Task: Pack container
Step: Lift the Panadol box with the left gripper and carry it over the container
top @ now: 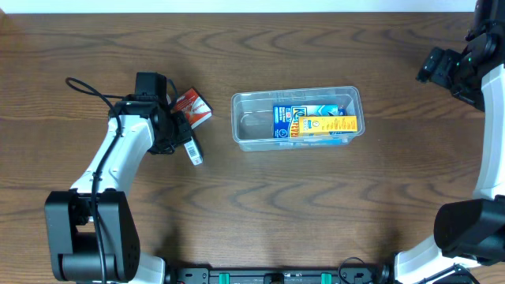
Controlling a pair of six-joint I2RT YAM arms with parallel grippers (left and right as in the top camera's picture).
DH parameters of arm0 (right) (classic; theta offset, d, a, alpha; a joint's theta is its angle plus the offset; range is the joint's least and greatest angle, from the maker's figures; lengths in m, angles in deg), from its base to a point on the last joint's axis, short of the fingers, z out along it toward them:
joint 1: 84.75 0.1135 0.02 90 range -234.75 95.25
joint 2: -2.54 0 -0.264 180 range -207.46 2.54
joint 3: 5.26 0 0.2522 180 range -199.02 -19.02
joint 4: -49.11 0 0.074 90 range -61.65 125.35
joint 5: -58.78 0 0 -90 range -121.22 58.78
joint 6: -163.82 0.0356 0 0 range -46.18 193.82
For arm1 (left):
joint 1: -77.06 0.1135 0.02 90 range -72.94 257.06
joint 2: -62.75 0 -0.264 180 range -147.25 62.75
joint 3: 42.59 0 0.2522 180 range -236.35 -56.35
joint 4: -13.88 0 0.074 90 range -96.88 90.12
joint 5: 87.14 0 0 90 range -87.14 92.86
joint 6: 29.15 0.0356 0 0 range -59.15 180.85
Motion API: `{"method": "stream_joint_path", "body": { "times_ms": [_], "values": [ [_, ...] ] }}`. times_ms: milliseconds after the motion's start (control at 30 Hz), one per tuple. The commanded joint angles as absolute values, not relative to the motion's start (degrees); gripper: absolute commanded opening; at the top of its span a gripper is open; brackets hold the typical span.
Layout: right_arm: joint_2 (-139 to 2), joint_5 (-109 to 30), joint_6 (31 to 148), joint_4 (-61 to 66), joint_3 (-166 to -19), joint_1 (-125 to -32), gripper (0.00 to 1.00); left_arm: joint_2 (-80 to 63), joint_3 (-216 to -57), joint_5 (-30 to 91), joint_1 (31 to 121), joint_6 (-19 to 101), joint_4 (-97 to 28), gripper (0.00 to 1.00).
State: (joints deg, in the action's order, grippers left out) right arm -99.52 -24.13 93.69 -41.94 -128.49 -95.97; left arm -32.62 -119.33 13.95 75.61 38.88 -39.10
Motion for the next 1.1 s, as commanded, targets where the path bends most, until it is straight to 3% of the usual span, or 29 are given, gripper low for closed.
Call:
{"method": "stream_joint_path", "body": {
  "times_ms": [0,267,500,1067],
  "values": [
    [-99.8,-24.2,93.5,-42.0,-128.4,-96.5,0.99,-32.5,-120.2,13.7,75.6,40.9,-39.5,0.32],
    [-99.8,-24.2,93.5,-42.0,-128.4,-96.5,0.99,-32.5,-120.2,10.7,75.6,41.6,-39.5,0.34],
    [-99.8,-24.2,93.5,-42.0,-128.4,-96.5,0.99,-32.8,-120.2,9.9,75.6,41.3,-37.7,0.5],
    [-99.8,-24.2,93.5,-42.0,-128.4,-96.5,0.99,-39.0,-120.2,9.8,71.5,40.0,-33.6,0.48]
  ]
}}
